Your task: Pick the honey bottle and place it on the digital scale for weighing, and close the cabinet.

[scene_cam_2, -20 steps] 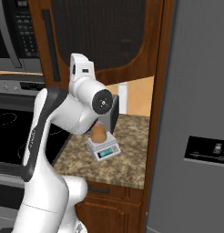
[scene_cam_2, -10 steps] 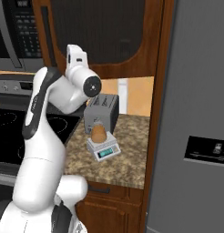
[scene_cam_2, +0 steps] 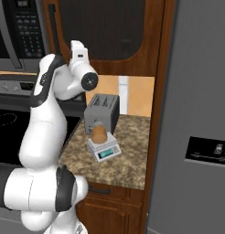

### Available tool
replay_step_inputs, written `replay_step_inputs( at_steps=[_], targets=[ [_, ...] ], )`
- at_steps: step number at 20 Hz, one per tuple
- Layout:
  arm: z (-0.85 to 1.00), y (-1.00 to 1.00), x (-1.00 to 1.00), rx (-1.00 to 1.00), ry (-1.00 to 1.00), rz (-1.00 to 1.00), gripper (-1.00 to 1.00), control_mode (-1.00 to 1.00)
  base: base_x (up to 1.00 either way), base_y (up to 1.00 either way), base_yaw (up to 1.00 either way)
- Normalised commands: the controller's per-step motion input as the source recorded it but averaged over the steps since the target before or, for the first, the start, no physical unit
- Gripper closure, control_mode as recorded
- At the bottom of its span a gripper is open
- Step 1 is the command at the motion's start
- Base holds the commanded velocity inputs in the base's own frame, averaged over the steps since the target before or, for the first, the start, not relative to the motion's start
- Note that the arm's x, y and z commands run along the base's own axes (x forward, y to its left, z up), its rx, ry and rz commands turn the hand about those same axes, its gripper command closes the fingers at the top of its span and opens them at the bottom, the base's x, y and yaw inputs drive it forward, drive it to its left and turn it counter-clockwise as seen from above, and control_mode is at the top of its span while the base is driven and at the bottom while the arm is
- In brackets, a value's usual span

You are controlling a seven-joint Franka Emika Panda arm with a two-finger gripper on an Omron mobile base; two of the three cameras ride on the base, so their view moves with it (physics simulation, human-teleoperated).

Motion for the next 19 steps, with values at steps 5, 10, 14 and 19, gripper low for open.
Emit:
replay_step_inputs(
  at_steps=[5,10,14,19],
  targets=[
    [0.0,-0.27,0.81,0.0,-0.11,-0.11,-1.0,-1.0,0.0,0.0,0.0],
    [0.0,-0.41,0.8,0.01,-0.01,-0.08,-1.0,-1.0,0.0,0.0,0.0],
    [0.0,-0.45,0.55,0.03,-0.01,-0.1,-1.0,-1.0,0.0,0.0,0.0],
    [0.05,-0.71,0.34,0.11,0.0,-0.05,-1.0,-1.0,0.0,0.0,0.0]
  ],
)
